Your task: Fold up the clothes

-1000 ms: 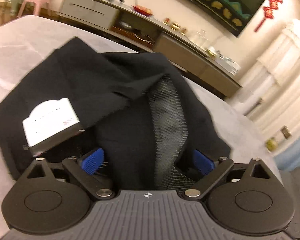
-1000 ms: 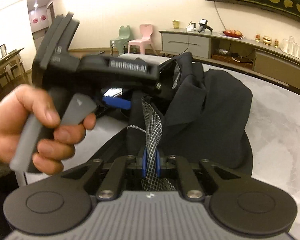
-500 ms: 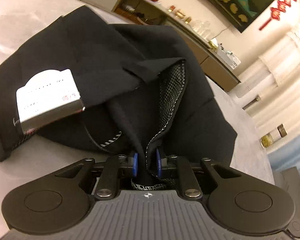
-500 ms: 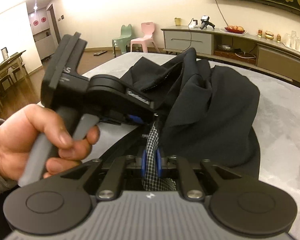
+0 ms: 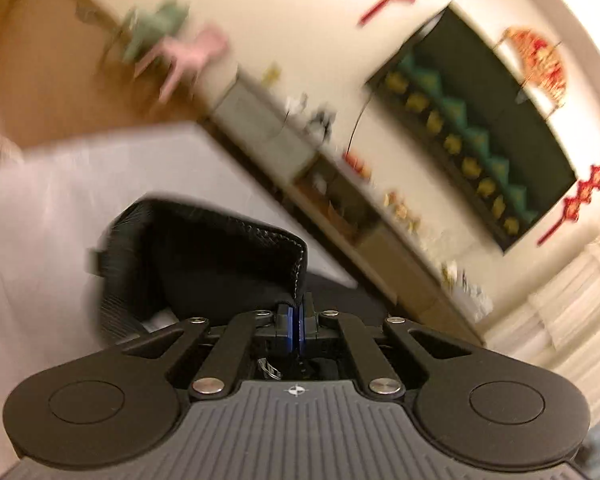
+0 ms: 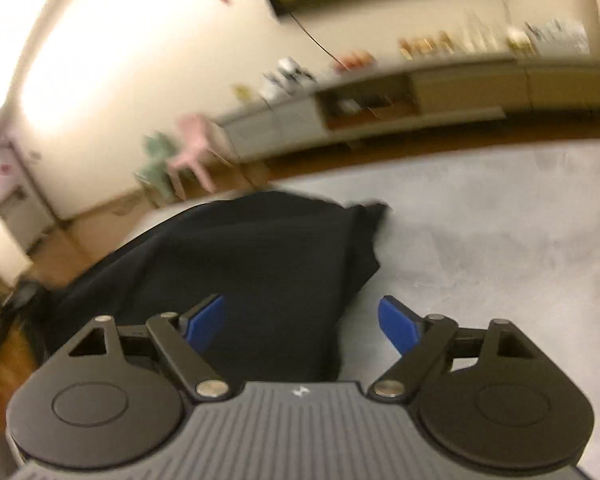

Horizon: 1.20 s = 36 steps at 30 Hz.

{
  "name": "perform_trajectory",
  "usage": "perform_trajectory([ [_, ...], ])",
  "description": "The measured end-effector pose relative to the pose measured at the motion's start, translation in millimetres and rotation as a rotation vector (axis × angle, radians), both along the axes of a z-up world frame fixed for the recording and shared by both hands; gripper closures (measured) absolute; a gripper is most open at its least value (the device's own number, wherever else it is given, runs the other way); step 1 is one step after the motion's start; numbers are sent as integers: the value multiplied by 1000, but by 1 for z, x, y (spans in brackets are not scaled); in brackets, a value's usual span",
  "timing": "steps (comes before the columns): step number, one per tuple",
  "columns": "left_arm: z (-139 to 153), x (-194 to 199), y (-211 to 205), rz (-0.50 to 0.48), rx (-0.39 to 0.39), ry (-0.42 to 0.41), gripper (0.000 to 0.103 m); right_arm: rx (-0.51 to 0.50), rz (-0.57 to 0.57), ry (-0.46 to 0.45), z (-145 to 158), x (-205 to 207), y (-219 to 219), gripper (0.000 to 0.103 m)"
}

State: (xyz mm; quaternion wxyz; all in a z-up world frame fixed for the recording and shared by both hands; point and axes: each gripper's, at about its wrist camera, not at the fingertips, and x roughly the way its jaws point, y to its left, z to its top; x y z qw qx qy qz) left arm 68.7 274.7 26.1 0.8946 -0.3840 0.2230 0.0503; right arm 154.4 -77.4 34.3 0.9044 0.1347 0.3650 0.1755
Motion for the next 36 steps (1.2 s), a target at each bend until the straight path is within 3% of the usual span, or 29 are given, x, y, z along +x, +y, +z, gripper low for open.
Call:
perform_trajectory([
  [3,-12,-1,-1,-39,14,17,102,23,-47,54,-26,47,24,22],
  [5,-15,-14,16,-35,1,-10,102,77,-70,119,-47,69,32,47],
  [6,-14,-14,25,-26,-13,-34,102,103,-76,148,-54,76,35,88],
  [7,-11,-10,32,-19,-29,-63,102,124,-82,170,-58,82,37,95],
  [8,-6,-11,40,-13,-46,-102,102,141,-91,163,-55,83,36,96],
  [10,6,-18,47,-29,-79,-199,102,200,-111,52,-25,72,22,99],
  [13,34,-34,41,-96,-79,-363,102,305,-126,-245,53,7,-23,99],
  [15,51,-45,26,-168,-64,-437,102,261,-118,-443,97,-56,-57,99],
  [16,52,-47,17,-200,-62,-434,102,213,-125,-471,102,-82,-70,99],
  [17,51,-47,9,-226,-68,-415,102,154,-131,-443,96,-103,-79,99],
  [20,33,-37,-12,-282,-107,-289,102,-22,-149,-359,78,-167,-106,98],
  [21,23,-31,-18,-292,-124,-225,102,-81,-143,-288,62,-181,-111,96],
  [23,2,-20,-28,-308,-150,-117,102,-171,-90,-46,5,-190,-111,93],
  [25,-11,-13,-35,-316,-137,-53,102,-210,-82,62,-29,-202,-113,86],
  [26,-13,-11,-37,-316,-125,-47,102,-217,-98,69,-35,-207,-117,83],
  [27,-14,-9,-38,-316,-113,-40,102,-211,-130,40,-31,-209,-122,74],
  [28,-15,-7,-39,-315,-104,-38,102,-199,-165,4,-23,-209,-130,60],
  [31,-19,2,-38,-315,-91,-38,102,-161,-240,-130,20,-194,-152,36],
  [36,-19,-1,-44,-320,-74,-54,102,-139,-128,-171,45,-100,-117,14],
])
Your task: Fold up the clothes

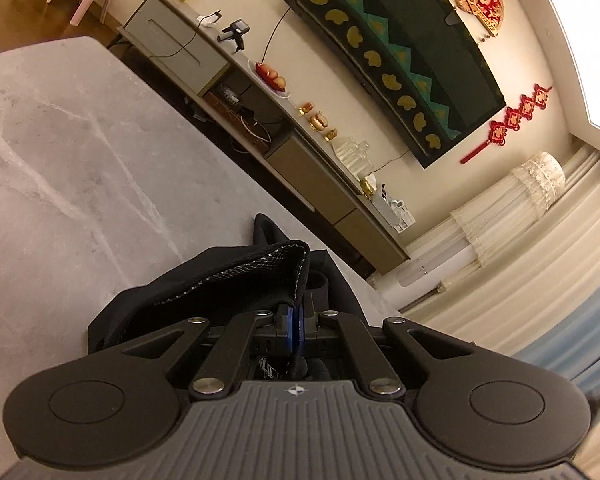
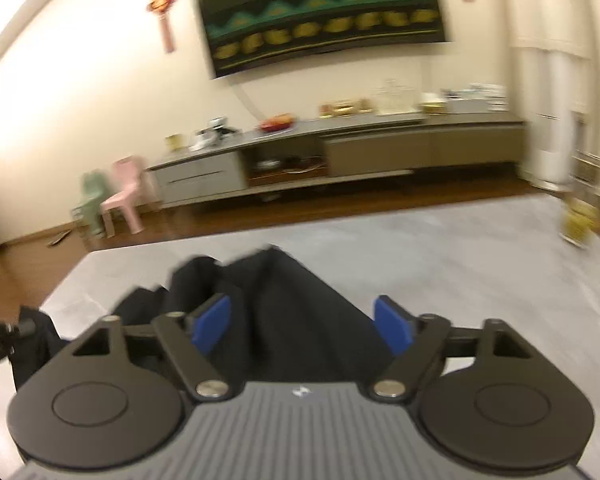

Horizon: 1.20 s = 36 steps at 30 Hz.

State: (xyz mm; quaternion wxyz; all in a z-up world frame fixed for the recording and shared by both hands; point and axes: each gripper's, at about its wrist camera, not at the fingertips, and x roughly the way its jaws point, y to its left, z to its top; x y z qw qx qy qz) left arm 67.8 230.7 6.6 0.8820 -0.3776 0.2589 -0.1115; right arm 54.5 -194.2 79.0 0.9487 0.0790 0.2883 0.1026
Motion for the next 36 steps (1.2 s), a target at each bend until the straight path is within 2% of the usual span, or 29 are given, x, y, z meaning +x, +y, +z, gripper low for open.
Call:
perform_trajectory([
  [3,5,-5,9,34,4,-38,102,-143,52,80,-31,91,39,11],
  [5,8,-8,22,72,3,-60,102,-212,36,195,-64,149,54,11],
  [6,8,-9,30,95,0,-66,102,-228,30,259,-81,174,60,19],
  [8,10,-11,43,128,-7,-71,102,-222,37,368,-115,201,62,53],
  [10,16,-15,51,136,-17,-89,102,-227,70,369,-126,202,63,100],
  [13,27,-22,52,131,-7,-132,102,-214,89,322,-119,180,55,102],
  [17,44,-40,54,147,1,-190,102,-206,35,251,-88,123,9,102],
  [20,52,-52,51,154,0,-203,102,-311,-70,260,-77,59,-36,102],
  [23,55,-55,41,131,-6,-194,102,-509,-102,365,-102,15,-55,100],
  [24,55,-54,35,115,-3,-191,102,-575,-107,403,-111,1,-61,96],
  [25,55,-52,29,103,3,-188,102,-619,-132,406,-115,-8,-64,88],
  [26,55,-51,24,94,11,-187,102,-619,-181,349,-108,-11,-63,83],
  [27,55,-49,19,89,17,-186,102,-574,-213,279,-95,-11,-61,68],
  [28,54,-48,16,86,22,-185,102,-501,-225,223,-82,-9,-57,42],
  [30,52,-45,10,84,32,-181,102,-356,-225,132,-58,-3,-47,22],
  [32,49,-42,10,94,46,-177,102,-215,-137,129,-50,17,-31,19],
  [33,46,-41,13,105,52,-170,102,-166,-86,146,-53,34,-21,13],
  [34,42,-40,18,119,53,-160,102,-150,-49,165,-60,52,-11,10],
  [36,36,-40,29,151,46,-139,102,-238,-57,195,-83,91,4,10],
])
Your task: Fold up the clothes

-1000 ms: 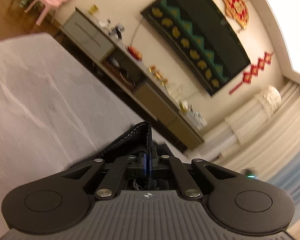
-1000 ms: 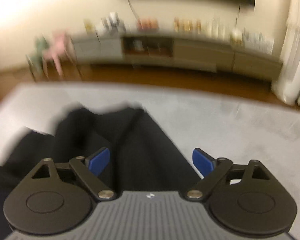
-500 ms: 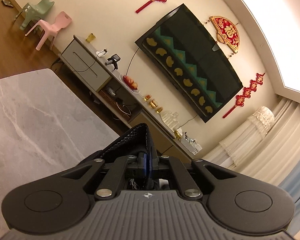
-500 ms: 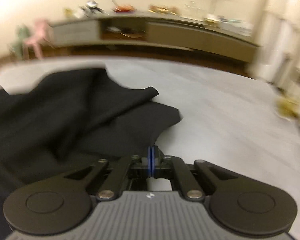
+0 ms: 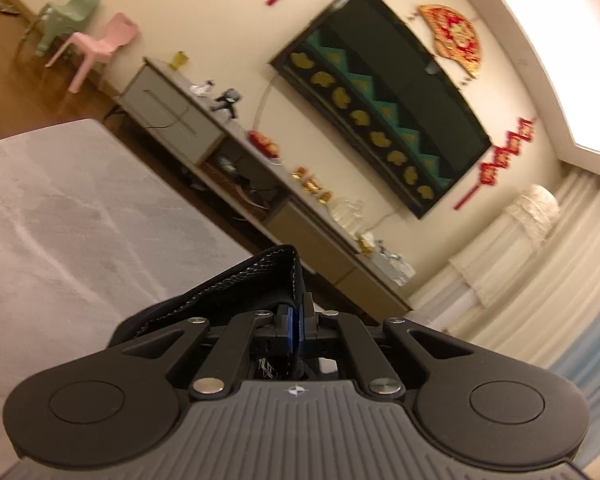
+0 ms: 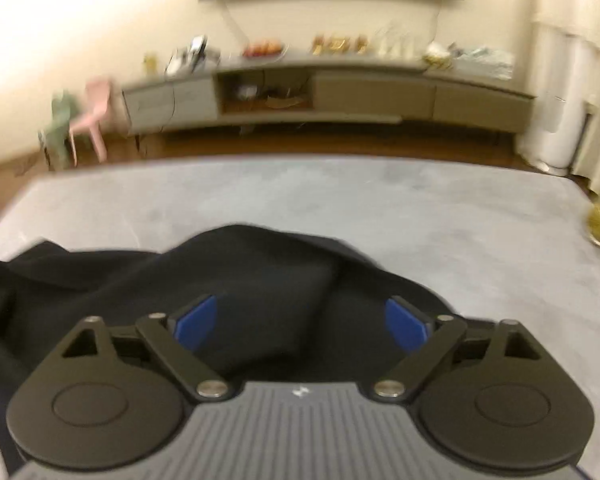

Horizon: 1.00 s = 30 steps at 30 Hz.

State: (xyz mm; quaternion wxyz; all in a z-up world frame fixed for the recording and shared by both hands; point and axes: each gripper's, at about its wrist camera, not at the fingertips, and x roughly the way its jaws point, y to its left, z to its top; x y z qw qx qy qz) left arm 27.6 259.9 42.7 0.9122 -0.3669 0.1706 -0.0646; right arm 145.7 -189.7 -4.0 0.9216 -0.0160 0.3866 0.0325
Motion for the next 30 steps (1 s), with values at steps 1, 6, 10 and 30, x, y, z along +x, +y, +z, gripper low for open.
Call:
perform_trajectory([
  [1,-2,-1,6,15,-8,7,102,-60,-12,13,-12,19,7,10],
  [6,-5,-4,29,46,-35,5,102,-119,32,61,-49,87,25,32],
  [10,2,2,33,39,-43,-40,102,-35,100,82,-35,104,26,101],
  [30,-51,68,-38,-114,62,217,40,48,-172,26,-3,-8,-85,34],
])
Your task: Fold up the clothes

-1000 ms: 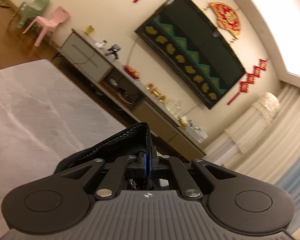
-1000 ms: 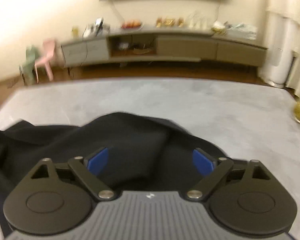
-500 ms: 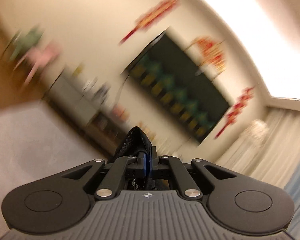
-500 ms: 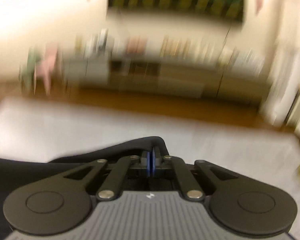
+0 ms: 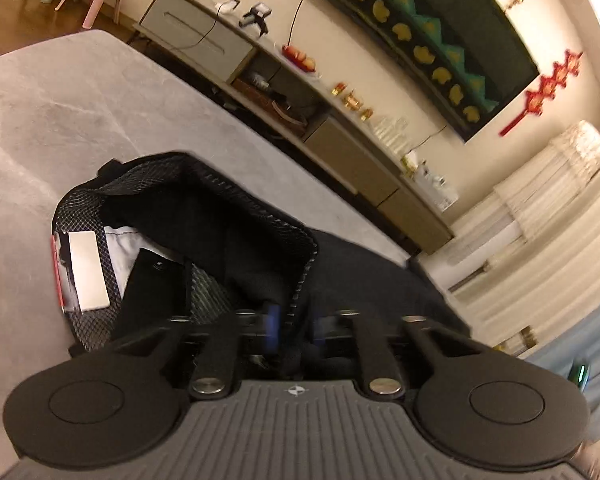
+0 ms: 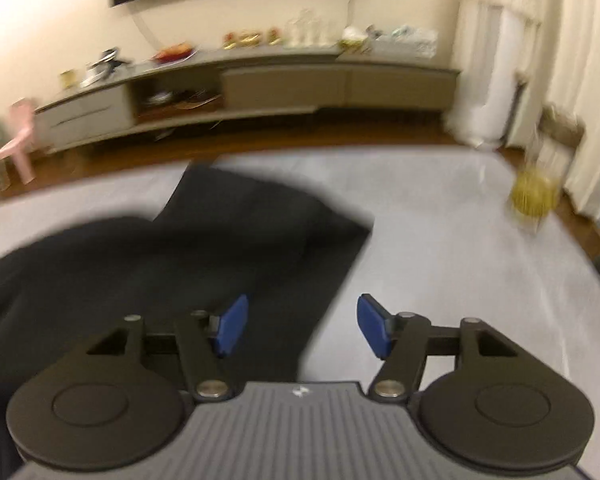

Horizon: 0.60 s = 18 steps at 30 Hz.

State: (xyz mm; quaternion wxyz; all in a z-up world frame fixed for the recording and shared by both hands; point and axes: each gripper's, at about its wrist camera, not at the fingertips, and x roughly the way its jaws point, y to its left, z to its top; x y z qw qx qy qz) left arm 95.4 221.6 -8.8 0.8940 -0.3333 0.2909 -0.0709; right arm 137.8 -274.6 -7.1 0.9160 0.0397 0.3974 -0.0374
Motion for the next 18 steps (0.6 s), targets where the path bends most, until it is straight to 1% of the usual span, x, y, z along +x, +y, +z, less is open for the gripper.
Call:
perform_trajectory([
  [1,2,-4,-5,7,2,-7,31,-5,-5,6,-6,-17,-4,24],
  [2,1,-9,-12,9,17,-7,19,-9,-11,13,-12,-35,-8,19],
  [3,-1,-14,-20,7,37,-3,17,-14,-16,19,-18,-52,-12,15],
  [4,-3,-19,-28,5,58,1,17,-13,-35,37,-24,-62,-18,15],
  [5,-6,-24,-36,2,79,5,17,0,-60,68,-29,-61,-24,15],
  [6,-10,-29,-45,-5,105,10,17,20,-73,95,-33,-56,-27,18],
  [7,-14,-30,-52,-6,138,14,18,42,-66,114,-36,-51,-27,24],
  [8,-17,-29,-57,-2,172,14,23,60,-37,124,-38,-45,-24,33],
  [9,-19,-28,-62,0,217,2,53,65,-14,124,-39,-40,-21,60],
  [10,-19,-27,-65,-1,269,-3,77,66,11,119,-38,-37,-17,100],
  [11,-18,-25,-65,0,307,4,100,82,37,118,-36,-37,-13,99],
  [12,-14,-25,-60,15,310,-6,101,97,51,98,-30,-43,-8,101],
  [13,1,-30,-48,46,290,-49,101,111,59,40,-17,-51,-7,102],
  [15,42,-41,-21,119,242,-164,101,206,44,-177,27,-75,-23,102],
  [16,64,-45,-9,152,226,-213,101,257,17,-298,55,-91,-37,102],
  [17,86,-48,3,183,214,-258,101,283,-16,-396,78,-105,-50,102],
  [18,109,-45,13,200,204,-293,101,264,-60,-456,92,-114,-60,102],
])
